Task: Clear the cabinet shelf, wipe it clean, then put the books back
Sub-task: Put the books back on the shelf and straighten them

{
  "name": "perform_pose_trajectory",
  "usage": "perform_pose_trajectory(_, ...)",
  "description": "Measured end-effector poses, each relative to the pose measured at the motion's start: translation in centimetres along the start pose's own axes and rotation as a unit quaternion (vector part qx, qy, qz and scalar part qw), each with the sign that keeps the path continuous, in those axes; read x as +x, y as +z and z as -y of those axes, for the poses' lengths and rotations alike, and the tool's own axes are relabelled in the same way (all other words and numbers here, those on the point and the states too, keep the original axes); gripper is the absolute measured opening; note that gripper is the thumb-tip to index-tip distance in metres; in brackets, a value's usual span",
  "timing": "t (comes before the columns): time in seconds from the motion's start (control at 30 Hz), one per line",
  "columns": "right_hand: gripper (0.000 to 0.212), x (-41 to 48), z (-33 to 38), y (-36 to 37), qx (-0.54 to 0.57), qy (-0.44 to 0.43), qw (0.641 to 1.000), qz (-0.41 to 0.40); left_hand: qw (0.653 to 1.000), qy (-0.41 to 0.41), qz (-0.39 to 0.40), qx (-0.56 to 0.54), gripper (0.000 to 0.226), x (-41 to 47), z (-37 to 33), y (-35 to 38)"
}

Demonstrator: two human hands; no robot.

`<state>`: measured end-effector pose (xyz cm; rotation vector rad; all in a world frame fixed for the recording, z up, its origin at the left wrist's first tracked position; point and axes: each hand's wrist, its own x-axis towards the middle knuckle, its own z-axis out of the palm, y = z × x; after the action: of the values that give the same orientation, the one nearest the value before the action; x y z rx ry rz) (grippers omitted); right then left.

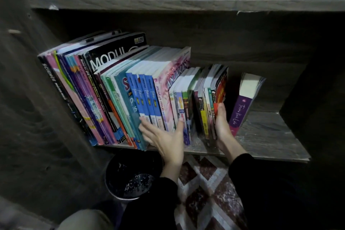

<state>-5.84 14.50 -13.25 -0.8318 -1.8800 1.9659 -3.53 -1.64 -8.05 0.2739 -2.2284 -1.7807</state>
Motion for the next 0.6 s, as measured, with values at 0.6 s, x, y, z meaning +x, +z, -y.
perform_pose_trajectory(0.6,0.082,-3.2,3.4,1.6,-0.081,-0.074,0.987,0.12,0.98,0.172,-0.086,-0.043,0.08,2.2,1.3,-1.1)
